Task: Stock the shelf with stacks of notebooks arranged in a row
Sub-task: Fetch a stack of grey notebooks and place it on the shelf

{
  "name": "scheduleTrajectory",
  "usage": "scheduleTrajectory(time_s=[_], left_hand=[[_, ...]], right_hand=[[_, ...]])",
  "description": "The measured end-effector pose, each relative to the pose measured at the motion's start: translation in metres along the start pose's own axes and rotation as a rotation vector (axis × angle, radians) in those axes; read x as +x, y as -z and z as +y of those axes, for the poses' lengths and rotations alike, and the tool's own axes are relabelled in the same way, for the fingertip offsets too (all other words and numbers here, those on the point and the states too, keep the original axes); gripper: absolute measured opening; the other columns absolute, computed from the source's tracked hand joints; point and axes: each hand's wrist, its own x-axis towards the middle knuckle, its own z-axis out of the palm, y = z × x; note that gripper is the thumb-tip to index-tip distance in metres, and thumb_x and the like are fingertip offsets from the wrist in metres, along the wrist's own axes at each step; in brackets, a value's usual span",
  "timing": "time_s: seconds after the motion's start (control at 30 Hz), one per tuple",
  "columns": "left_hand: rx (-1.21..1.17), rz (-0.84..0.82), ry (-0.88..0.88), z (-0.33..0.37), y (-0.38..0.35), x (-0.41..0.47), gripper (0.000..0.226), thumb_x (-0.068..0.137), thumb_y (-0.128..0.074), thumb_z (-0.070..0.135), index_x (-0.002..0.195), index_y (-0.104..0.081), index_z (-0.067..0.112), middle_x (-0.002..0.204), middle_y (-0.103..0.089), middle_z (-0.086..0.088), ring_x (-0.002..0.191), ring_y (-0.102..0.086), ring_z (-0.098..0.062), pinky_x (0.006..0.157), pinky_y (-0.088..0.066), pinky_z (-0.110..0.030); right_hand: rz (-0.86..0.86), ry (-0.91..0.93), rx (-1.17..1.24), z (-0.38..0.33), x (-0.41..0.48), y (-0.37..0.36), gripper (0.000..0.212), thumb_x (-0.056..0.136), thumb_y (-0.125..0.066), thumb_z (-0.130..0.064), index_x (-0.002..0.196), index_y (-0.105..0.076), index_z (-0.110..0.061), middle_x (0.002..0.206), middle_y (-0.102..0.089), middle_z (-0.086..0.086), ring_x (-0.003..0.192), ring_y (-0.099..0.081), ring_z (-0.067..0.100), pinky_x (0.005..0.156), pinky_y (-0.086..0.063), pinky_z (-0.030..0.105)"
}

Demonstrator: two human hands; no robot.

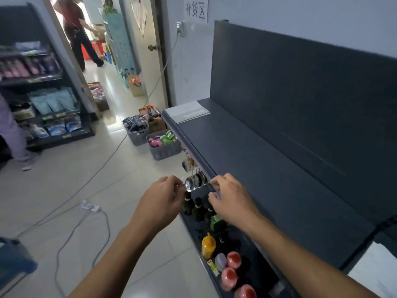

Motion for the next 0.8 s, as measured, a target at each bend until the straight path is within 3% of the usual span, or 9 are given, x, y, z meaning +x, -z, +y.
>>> scheduleTrajectory(time_s=[0.47,0.8], left_hand=[[-0.025,-0.021,-0.079,-0.153,0.031,0.191,0.024,0.100,-0.048,0.040,0.113,-0.062,0.027,0.099,-0.063,0.011,0.084,-0.060,-0.009,0.076,-0.055,-0.034],[-0.058,-0.076,-0.221,-0.193,0.034,0.318,0.022,0.099,-0.048,0.038,0.110,-0.064,0.026,0.098,-0.063,0.011,0.084,-0.058,-0.007,0.074,-0.051,-0.029]], right_hand=[[0.086,-0.094,-0.050,-0.096,0.205,-0.047,0.022,0.095,-0.056,-0.037,0.116,-0.059,-0.029,0.113,-0.053,-0.008,0.100,-0.060,0.015,0.087,-0.054,0.040],[0.115,-0.230,-0.018,-0.111,0.312,-0.052,0.030,0.098,-0.054,-0.036,0.126,-0.057,-0.029,0.120,-0.052,-0.009,0.101,-0.059,0.012,0.089,-0.054,0.037]])
